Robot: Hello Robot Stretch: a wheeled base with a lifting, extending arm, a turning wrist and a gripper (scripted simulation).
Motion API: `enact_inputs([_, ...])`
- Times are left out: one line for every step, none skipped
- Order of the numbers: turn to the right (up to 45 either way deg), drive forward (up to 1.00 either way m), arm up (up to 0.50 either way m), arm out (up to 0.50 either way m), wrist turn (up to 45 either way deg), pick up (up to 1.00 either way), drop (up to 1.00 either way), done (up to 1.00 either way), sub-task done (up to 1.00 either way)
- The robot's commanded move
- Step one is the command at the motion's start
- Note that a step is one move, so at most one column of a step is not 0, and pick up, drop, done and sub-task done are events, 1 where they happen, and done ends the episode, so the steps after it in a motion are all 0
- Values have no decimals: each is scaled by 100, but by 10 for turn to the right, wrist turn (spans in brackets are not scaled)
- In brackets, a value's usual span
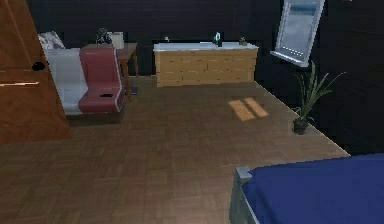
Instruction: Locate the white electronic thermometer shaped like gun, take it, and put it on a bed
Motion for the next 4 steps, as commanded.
enact_inputs([0, 0, 0, 0, 450, 0, 0, 0, 0])
enact_inputs([0, 0, 0, 0, 450, 0, 0, 0, 0])
enact_inputs([0, 0, 0, 0, 420, 0, 0, 0, 0])
enact_inputs([0, 0, -26, 0, 0, 0, 0, 0, 0])
